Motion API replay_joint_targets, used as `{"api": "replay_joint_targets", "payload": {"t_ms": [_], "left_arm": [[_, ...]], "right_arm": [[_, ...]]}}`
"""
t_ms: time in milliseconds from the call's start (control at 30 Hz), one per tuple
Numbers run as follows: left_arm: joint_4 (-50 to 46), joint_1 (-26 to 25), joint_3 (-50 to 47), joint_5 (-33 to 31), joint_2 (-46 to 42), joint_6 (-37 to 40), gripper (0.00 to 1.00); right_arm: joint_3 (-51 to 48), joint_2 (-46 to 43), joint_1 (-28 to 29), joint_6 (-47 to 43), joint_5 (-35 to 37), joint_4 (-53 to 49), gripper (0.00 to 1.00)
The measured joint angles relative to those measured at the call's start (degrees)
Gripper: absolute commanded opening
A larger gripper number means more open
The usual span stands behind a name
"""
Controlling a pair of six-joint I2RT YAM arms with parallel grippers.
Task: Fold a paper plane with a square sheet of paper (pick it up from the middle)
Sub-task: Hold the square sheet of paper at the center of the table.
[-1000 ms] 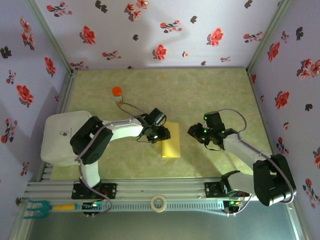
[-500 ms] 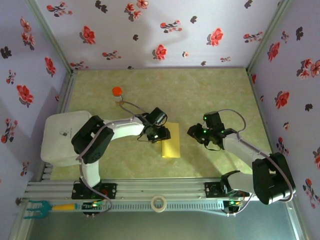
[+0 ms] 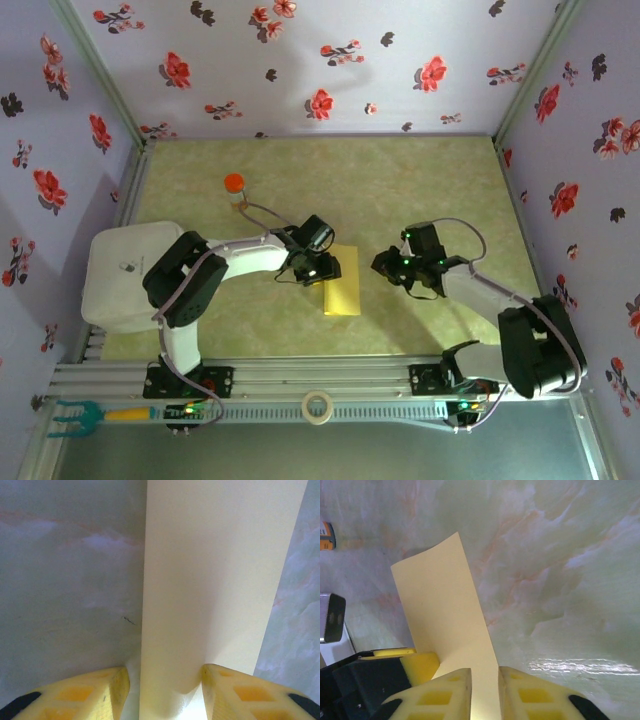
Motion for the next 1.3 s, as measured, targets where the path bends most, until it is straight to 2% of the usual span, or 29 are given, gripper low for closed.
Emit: {"api": "replay_joint_targets", "payload": {"t_ms": [100, 400, 1033, 1300], "left_arm": [[0.00, 0.00, 0.00, 0.00, 0.00, -0.02, 0.46], [0.02, 0.02, 0.00, 0.04, 0.07, -0.02, 0.46], [-0.07, 0.02, 0.11, 0.09, 0.17, 0.00, 0.46], [0.02, 0.02, 0.13, 0.17, 0.04, -0.02, 0.50]], "right_arm": [[0.33, 2.95, 1.81, -0.04, -0.79, 0.87, 0.11], [4.46, 9.66, 7.39, -0.04, -0.81, 1.33, 0.00], [7.67, 17.81, 9.57, -0.98, 0.63, 2.12, 0.00], [8.41, 18.12, 9.62, -5.07, 1.51, 0.94, 0.00]]}}
